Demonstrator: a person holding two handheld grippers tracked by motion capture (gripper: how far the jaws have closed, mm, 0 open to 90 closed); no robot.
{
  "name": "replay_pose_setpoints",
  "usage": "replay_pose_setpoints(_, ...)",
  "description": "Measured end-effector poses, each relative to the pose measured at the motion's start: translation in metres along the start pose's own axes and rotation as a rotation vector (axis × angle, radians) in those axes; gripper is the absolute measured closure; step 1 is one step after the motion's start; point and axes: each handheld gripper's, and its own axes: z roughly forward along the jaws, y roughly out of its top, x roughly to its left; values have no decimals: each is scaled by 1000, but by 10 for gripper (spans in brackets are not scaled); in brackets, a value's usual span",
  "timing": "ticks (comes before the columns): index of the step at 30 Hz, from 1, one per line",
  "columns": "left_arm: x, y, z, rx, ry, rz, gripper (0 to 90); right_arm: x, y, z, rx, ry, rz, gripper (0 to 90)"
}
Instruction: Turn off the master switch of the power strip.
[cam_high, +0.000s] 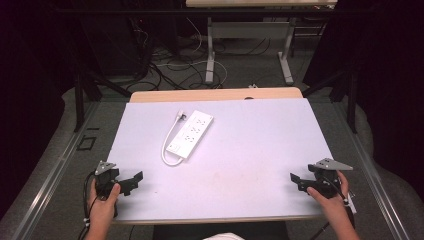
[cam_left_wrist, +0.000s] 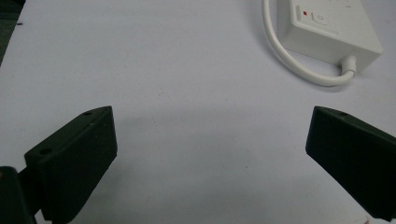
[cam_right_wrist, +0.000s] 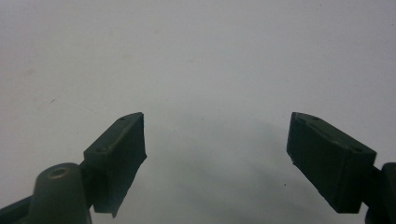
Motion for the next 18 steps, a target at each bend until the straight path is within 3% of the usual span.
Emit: replay_pose_setpoints(18, 2, 0, 0, 4, 2, -5, 23, -1, 0, 1, 3, 3, 4, 189)
